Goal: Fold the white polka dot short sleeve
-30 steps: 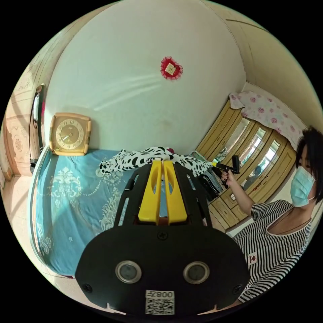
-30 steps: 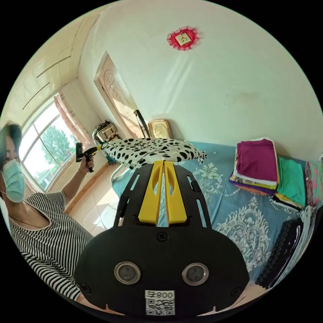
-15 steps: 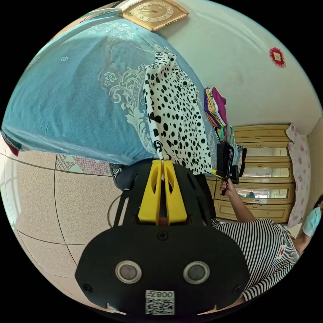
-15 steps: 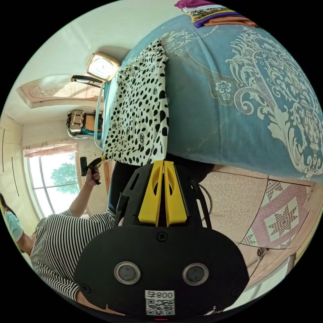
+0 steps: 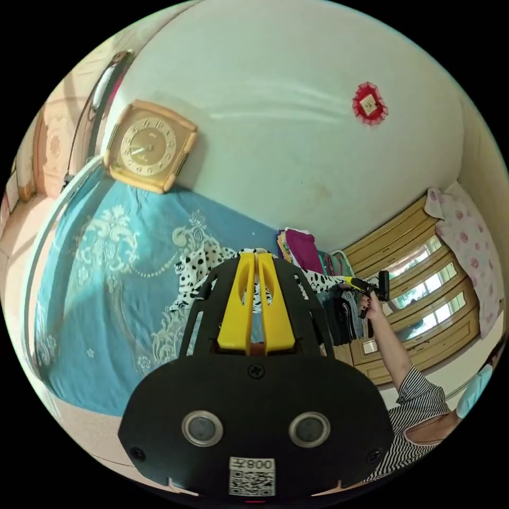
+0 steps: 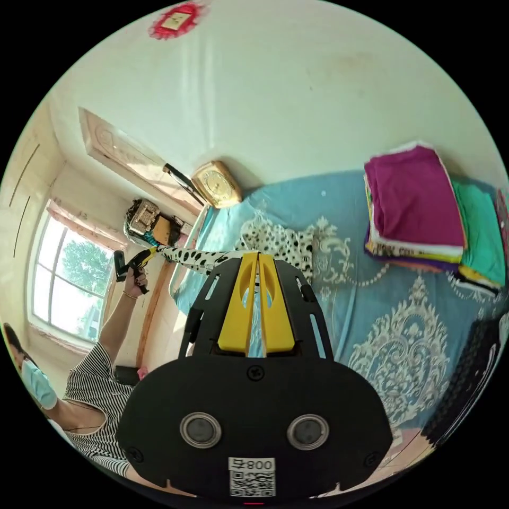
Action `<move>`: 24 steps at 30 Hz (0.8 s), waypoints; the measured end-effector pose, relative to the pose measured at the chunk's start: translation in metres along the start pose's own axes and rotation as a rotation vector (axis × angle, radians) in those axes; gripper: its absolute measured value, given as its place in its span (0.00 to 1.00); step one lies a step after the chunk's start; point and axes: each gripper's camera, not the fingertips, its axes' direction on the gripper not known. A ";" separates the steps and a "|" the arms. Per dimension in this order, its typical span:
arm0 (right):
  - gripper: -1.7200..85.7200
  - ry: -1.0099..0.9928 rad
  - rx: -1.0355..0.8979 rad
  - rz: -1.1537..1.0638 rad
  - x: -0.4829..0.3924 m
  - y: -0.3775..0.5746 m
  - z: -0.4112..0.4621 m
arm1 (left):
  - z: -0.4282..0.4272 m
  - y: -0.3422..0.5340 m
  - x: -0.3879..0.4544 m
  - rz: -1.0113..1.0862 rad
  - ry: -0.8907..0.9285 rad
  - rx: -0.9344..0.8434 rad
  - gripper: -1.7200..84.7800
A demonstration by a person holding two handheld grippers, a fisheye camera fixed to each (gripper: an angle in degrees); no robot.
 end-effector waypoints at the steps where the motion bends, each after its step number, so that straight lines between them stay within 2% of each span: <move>1: 0.02 0.008 0.026 -0.033 -0.011 -0.011 -0.014 | -0.018 -0.021 0.021 0.064 -0.009 0.042 0.03; 4: 0.02 0.043 0.140 -0.168 -0.053 -0.034 -0.077 | -0.057 -0.043 0.060 0.184 -0.003 0.118 0.03; 8: 0.02 0.015 0.212 -0.257 -0.067 -0.005 -0.123 | -0.085 -0.021 0.077 0.281 0.033 0.141 0.03; 13: 0.02 -0.035 0.124 -0.254 -0.037 0.079 -0.111 | -0.080 0.077 0.052 0.306 0.066 -0.001 0.03; 17: 0.02 -0.074 -0.028 -0.093 0.024 0.168 -0.065 | -0.042 0.162 0.003 0.197 0.049 -0.196 0.03; 22: 0.02 -0.141 -0.266 0.246 0.119 0.263 0.020 | 0.049 0.288 -0.103 -0.173 0.015 -0.491 0.03; 24: 0.02 -0.133 -0.365 0.375 0.152 0.293 0.050 | 0.067 0.312 -0.125 -0.248 -0.005 -0.559 0.03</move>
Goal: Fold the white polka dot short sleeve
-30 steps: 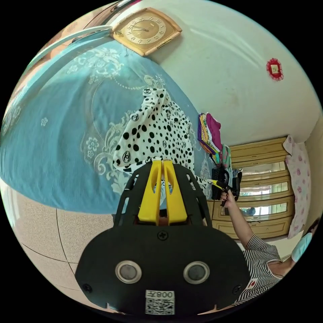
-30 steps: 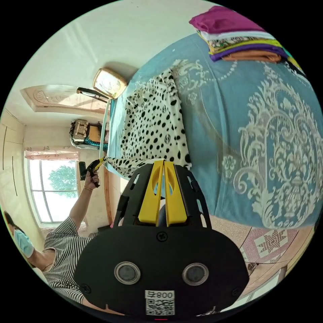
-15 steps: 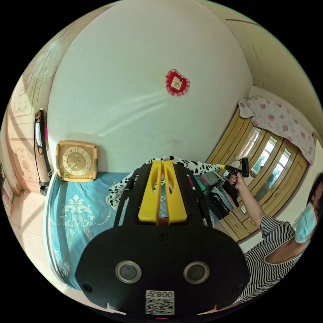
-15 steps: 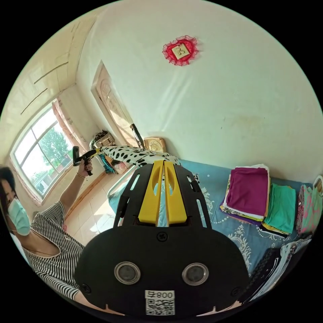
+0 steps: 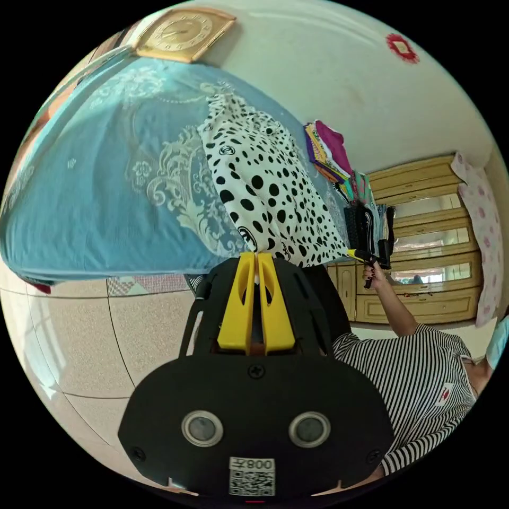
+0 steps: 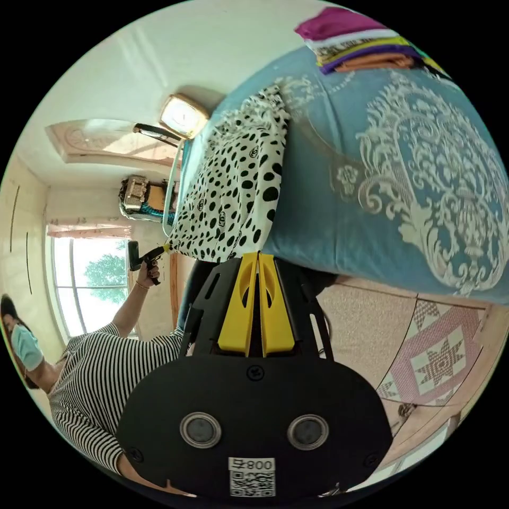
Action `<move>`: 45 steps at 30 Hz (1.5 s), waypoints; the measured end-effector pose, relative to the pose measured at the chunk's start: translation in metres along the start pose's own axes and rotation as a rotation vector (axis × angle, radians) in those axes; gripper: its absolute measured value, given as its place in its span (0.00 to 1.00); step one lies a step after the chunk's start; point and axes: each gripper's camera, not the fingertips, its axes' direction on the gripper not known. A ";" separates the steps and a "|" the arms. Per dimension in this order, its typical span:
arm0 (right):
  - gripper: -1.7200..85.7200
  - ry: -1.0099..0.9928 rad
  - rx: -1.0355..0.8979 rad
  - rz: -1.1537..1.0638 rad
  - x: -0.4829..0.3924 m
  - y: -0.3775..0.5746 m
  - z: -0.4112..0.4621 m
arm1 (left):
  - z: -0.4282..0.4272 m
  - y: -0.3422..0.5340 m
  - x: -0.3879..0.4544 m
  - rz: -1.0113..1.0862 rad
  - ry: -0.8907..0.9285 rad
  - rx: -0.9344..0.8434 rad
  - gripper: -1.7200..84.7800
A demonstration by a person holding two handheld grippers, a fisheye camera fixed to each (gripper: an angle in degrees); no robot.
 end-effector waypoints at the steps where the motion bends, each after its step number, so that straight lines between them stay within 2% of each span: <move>1: 0.02 -0.007 -0.013 0.021 0.007 0.000 0.004 | 0.010 0.002 -0.010 -0.028 -0.005 -0.027 0.03; 10: 0.02 0.016 -0.009 0.065 0.039 -0.024 -0.026 | 0.000 -0.017 -0.045 -0.052 0.011 0.020 0.03; 20: 0.02 -0.134 0.033 0.210 0.100 -0.049 -0.039 | -0.005 -0.033 -0.106 -0.180 0.021 0.054 0.04; 25: 0.02 -0.178 0.129 0.280 0.128 -0.045 -0.063 | -0.043 -0.030 -0.149 -0.283 0.045 0.173 0.06; 29: 0.02 -0.205 0.255 0.309 0.143 -0.050 -0.092 | -0.066 -0.058 -0.163 -0.282 0.029 0.238 0.08; 34: 0.03 -0.143 0.287 0.182 0.114 -0.122 -0.112 | -0.080 -0.174 -0.153 -0.132 -0.009 0.266 0.10; 40: 0.07 -0.054 0.275 -0.059 0.051 -0.268 -0.110 | -0.072 -0.339 -0.129 0.032 -0.056 0.263 0.11; 45: 0.08 0.095 0.282 -0.198 0.010 -0.390 -0.103 | -0.054 -0.440 -0.128 0.071 -0.135 0.232 0.12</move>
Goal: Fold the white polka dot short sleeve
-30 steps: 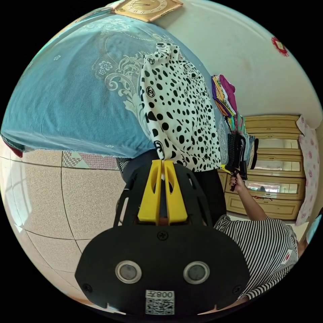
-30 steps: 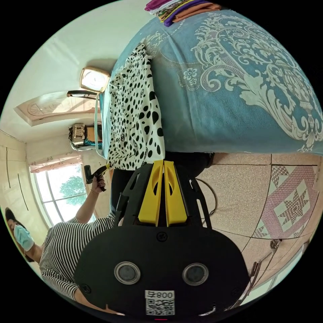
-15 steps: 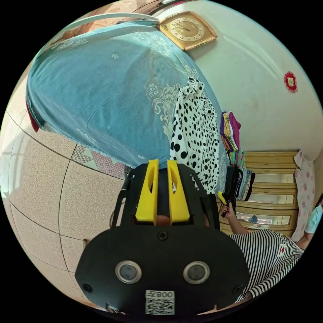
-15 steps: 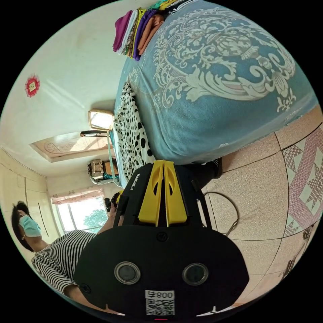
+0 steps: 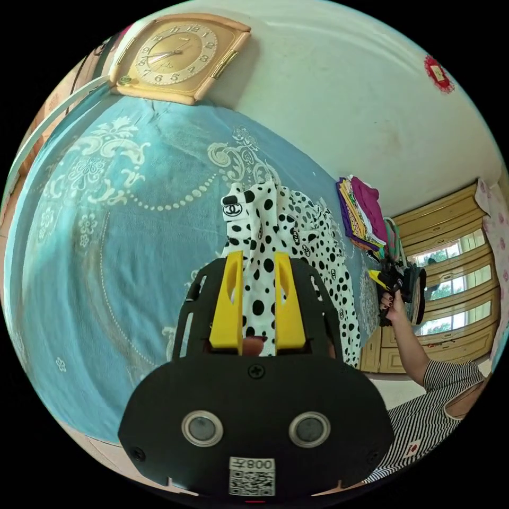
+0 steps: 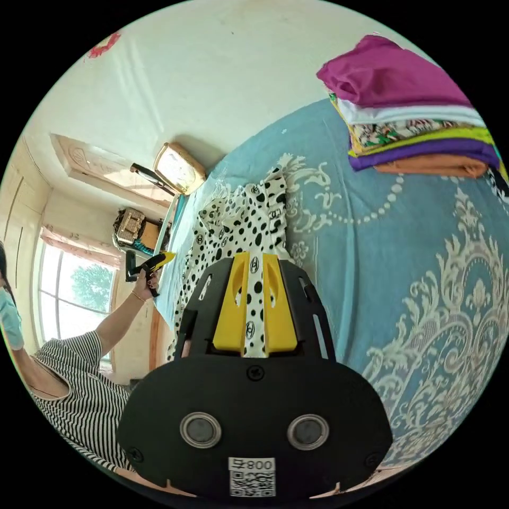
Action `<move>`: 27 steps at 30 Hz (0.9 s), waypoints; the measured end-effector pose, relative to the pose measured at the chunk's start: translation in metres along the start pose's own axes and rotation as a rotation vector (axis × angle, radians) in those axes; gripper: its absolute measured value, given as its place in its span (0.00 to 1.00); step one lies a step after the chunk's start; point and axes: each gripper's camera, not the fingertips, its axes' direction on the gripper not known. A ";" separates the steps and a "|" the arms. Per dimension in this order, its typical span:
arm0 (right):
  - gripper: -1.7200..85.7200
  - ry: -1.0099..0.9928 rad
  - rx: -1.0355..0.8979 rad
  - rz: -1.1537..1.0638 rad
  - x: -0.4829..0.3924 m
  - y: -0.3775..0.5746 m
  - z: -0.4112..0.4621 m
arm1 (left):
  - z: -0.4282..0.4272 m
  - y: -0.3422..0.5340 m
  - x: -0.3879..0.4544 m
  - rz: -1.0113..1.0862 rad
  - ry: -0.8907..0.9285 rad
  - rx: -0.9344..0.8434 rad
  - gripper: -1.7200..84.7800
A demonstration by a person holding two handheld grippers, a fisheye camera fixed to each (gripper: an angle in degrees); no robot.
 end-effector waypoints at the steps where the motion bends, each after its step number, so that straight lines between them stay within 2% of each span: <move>1: 0.08 0.016 -0.003 -0.013 -0.002 -0.012 0.005 | 0.009 -0.017 -0.003 0.003 -0.022 -0.006 0.12; 8: 0.09 0.147 -0.039 -0.134 -0.013 -0.114 0.062 | 0.040 -0.078 -0.029 -0.001 -0.085 -0.005 0.12; 18: 0.08 0.206 -0.079 -0.086 0.006 -0.181 0.132 | 0.072 -0.128 -0.043 0.021 -0.034 0.001 0.07; 23: 0.03 0.131 -0.077 -0.101 0.011 -0.185 0.129 | 0.054 -0.129 -0.029 0.085 0.020 0.105 0.05; 27: 0.02 0.070 0.057 -0.162 0.004 -0.173 0.091 | 0.022 -0.125 -0.007 0.167 0.010 0.232 0.04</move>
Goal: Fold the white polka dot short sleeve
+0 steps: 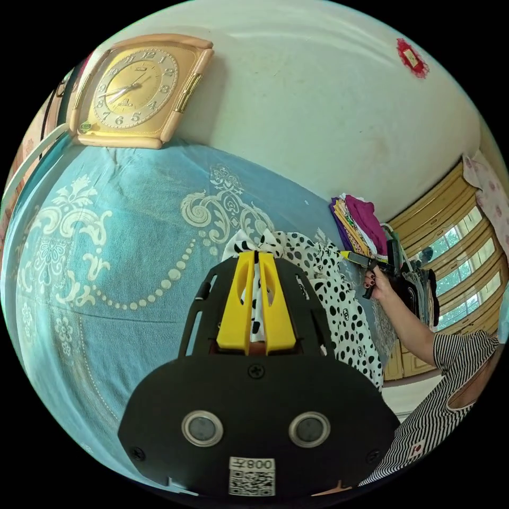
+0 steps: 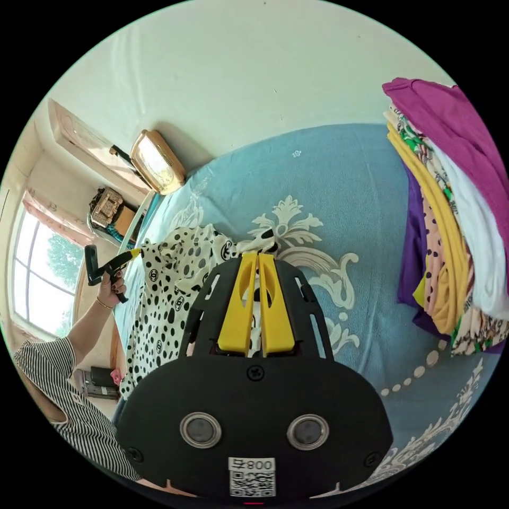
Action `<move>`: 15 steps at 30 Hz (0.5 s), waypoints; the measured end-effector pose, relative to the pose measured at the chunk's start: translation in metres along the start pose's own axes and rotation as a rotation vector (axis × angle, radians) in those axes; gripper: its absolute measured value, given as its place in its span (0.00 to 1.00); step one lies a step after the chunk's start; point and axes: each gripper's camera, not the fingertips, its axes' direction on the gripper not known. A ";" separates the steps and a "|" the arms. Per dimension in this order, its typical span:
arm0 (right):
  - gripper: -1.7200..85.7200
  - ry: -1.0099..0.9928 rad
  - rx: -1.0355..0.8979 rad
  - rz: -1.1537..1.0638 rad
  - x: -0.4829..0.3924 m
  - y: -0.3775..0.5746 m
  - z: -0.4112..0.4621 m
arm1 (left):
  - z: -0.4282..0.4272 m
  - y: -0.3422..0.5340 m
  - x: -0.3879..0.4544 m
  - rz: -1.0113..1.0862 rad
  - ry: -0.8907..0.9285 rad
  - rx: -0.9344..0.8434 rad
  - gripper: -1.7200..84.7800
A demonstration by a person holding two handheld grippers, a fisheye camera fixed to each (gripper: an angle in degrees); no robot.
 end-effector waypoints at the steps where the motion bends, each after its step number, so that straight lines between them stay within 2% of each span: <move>1: 0.02 -0.007 0.032 -0.007 -0.002 0.002 -0.007 | -0.009 -0.002 0.005 0.014 -0.011 0.042 0.04; 6: 0.02 -0.013 0.270 -0.024 -0.012 0.015 -0.056 | -0.023 -0.012 0.017 0.053 -0.109 0.173 0.04; 9: 0.02 0.120 0.173 -0.011 -0.003 -0.004 -0.027 | 0.013 -0.027 0.010 0.050 -0.268 0.087 0.04; 12: 0.02 0.081 0.050 0.107 0.028 -0.024 0.009 | 0.054 -0.039 -0.015 -0.046 -0.266 -0.040 0.05; 15: 0.03 0.055 0.110 0.110 0.031 -0.028 0.007 | 0.059 -0.039 -0.025 -0.075 -0.216 0.000 0.06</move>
